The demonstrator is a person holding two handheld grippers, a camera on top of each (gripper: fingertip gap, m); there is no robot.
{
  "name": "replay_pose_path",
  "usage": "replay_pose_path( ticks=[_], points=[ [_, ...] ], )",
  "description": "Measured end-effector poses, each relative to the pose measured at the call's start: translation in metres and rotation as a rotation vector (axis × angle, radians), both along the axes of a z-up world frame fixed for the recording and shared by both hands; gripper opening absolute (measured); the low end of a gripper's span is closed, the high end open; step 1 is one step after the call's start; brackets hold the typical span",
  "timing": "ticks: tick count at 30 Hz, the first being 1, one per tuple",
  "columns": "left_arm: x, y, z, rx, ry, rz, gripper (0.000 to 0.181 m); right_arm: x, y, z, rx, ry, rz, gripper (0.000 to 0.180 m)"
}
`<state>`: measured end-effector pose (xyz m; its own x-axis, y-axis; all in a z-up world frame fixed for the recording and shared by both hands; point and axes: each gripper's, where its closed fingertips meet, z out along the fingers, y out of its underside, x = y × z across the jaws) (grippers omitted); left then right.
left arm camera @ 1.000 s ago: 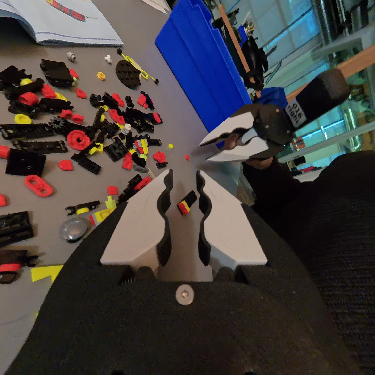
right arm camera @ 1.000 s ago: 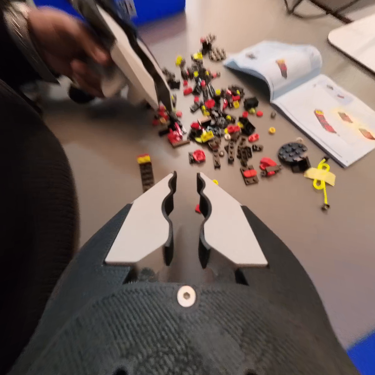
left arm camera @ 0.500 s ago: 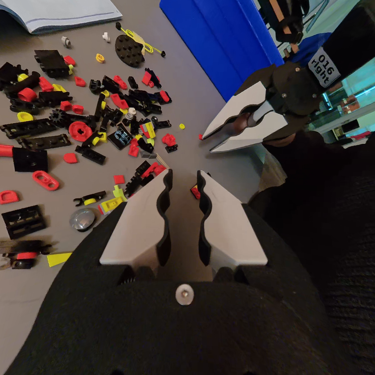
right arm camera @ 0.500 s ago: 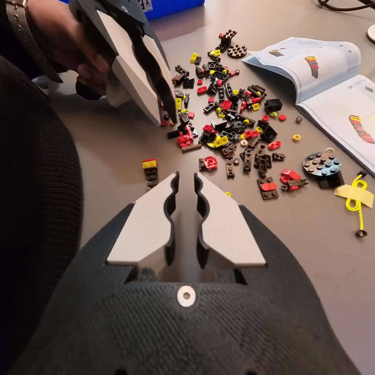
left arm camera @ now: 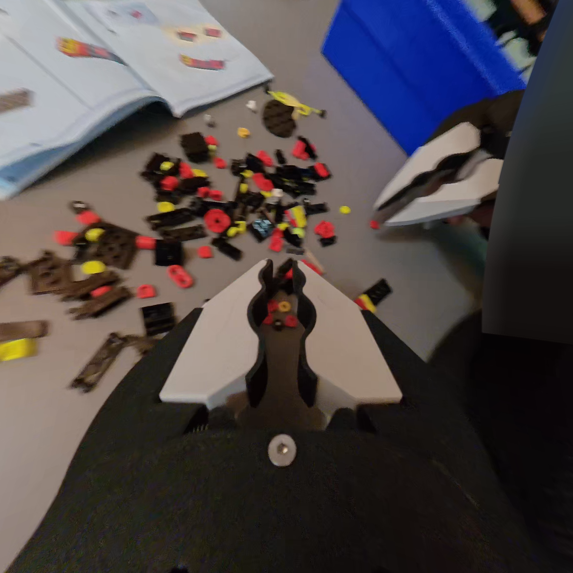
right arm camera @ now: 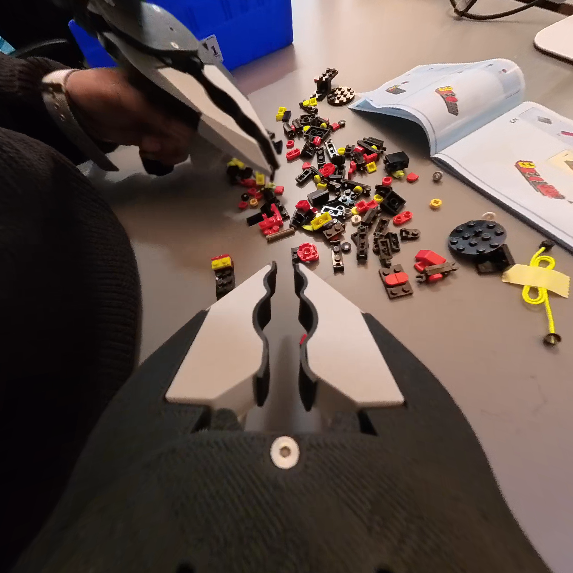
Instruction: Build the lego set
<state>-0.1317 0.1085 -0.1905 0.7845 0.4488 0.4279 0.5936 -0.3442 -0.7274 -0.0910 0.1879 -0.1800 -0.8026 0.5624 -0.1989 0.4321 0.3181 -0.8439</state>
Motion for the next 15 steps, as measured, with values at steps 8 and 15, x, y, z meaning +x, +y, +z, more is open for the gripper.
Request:
replay_pose_path(
  ticks=[8, 15],
  points=[
    [-0.005, -0.005, -0.023, -0.215, 0.151, 0.000, 0.015, 0.003, -0.003, 0.001, 0.005, 0.007, 0.016, 0.010],
    [-0.006, -0.008, -0.028, -0.294, 0.234, -0.018, 0.008, 0.004, -0.002, 0.005, -0.004, 0.017, 0.013, 0.010]
  ],
)
